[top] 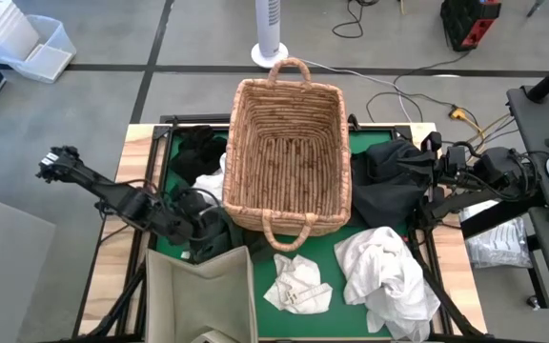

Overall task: Sort clothes
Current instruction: Put the green shirt into the gray laundry bin

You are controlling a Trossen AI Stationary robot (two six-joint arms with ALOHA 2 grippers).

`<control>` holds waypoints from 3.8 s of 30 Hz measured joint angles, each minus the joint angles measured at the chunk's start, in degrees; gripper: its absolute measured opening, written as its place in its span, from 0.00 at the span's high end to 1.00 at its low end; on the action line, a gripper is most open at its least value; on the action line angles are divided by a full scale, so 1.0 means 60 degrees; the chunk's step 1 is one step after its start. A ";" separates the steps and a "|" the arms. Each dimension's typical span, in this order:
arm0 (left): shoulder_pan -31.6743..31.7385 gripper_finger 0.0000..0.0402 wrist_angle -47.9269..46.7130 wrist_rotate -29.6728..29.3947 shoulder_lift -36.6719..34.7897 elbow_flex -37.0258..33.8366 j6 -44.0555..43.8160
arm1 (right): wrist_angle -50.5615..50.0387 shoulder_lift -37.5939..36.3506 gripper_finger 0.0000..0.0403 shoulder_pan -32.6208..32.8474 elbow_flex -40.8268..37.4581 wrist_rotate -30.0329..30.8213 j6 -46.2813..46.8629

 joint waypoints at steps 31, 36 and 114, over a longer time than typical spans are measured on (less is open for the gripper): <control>0.0040 0.50 0.0256 -0.0273 0.1013 -0.1225 -0.0605 | -0.0194 0.0000 0.92 0.0000 -0.0007 0.0000 0.0000; 0.0051 0.50 0.1076 -0.0313 0.0983 -0.1787 -0.0601 | -0.0194 0.0000 0.92 0.0000 -0.0007 0.0000 0.0000; -0.1749 1.00 -0.2579 -0.5031 0.2457 0.8892 0.6197 | -0.0186 -0.0004 0.92 -0.0001 -0.0007 0.0000 0.0004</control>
